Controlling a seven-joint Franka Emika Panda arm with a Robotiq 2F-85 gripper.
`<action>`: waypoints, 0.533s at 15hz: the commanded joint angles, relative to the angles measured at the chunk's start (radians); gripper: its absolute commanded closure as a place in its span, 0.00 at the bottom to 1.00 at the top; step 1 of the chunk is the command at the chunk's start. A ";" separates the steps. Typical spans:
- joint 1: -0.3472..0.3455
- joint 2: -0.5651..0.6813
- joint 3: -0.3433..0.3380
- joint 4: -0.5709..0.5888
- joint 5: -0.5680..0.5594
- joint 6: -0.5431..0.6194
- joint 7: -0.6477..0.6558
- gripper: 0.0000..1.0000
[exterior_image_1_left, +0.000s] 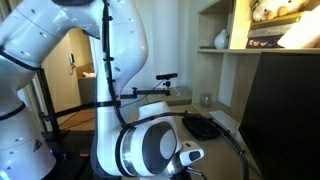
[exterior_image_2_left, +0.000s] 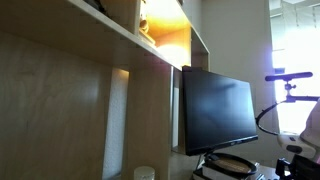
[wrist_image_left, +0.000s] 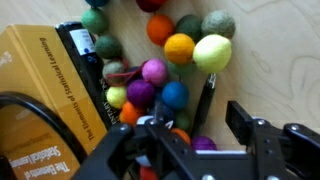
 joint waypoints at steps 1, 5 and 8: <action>0.059 0.025 -0.048 0.014 0.039 0.023 0.003 0.63; 0.117 0.047 -0.092 0.016 0.075 0.016 0.003 0.94; 0.159 0.072 -0.123 0.014 0.103 0.021 0.004 1.00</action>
